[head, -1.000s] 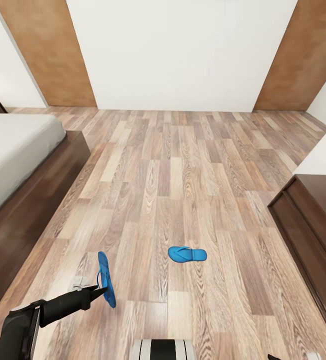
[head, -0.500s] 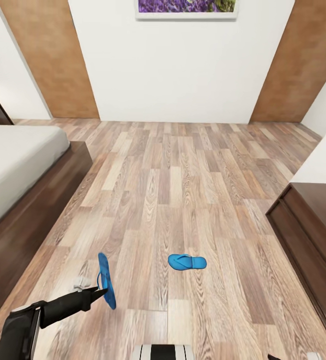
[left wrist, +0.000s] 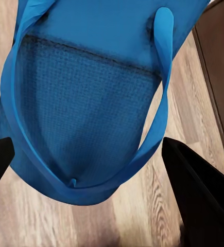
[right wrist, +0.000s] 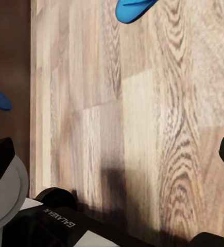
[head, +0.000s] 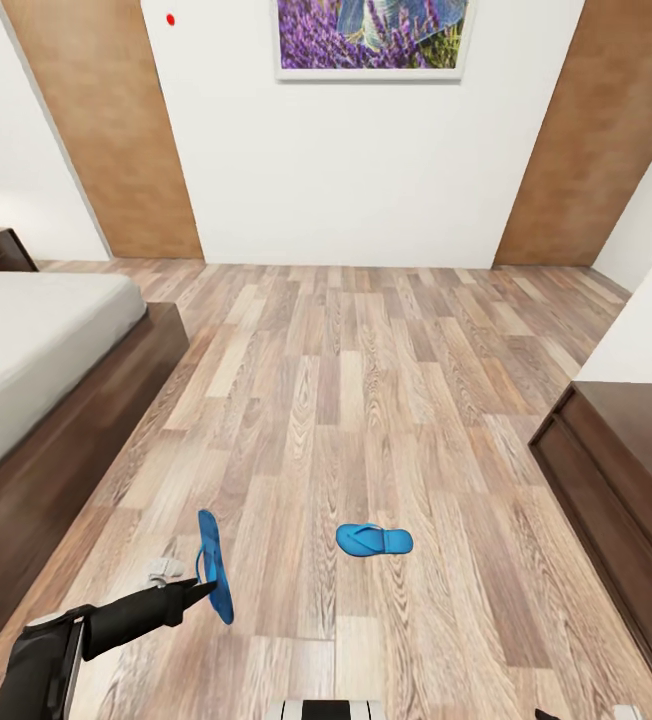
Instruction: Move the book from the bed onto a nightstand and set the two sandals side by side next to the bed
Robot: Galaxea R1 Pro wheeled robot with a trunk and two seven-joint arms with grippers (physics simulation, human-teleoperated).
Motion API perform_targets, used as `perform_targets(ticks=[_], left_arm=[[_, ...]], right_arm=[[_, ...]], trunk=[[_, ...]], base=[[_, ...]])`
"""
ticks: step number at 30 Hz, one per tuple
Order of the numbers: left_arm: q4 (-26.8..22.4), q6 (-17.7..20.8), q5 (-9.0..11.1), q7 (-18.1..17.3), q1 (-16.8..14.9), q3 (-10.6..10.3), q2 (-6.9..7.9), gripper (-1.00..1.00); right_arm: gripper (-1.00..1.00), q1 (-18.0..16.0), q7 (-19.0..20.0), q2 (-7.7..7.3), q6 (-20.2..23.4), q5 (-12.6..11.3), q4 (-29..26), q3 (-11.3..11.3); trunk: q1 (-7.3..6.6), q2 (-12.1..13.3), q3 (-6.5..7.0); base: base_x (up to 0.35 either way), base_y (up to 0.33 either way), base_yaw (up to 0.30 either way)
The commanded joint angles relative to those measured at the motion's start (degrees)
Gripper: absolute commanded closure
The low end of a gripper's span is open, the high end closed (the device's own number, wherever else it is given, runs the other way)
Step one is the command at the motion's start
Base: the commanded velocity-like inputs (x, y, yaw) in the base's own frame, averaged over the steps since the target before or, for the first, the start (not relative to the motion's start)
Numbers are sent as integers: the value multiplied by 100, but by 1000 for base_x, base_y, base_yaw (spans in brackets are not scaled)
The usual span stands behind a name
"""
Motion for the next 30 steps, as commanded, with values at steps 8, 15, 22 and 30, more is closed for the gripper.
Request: perform_targets(ticks=[8, 15, 22, 30], left_arm=[[941, -601, -45, 646, -6, 9, -5, 100], [2161, -1592, -45, 1770, -6, -5, 19, 100], [2549, -1838, -45, 2152, -6, -18, 21, 100], [2590, -1936, -45, 2183, -6, -20, 10, 100]], right_arm=[[-100, -2, -287, 3, 52, -15, 4, 9], [-100, -2, -1454, 14, 52, -14, 2, 22], [-100, -2, -1697, 20, 52, 71, 109, 28], [-100, -2, -1723, 22, 45, 182, 603, 21]], trunk=[[-22, 9, 173], [-40, 18, 329], [-58, 28, 484], [-78, 38, 661]], base=[[0, 0, 0], [0, 0, 0], [0, 0, 0], [0, 0, 0]])
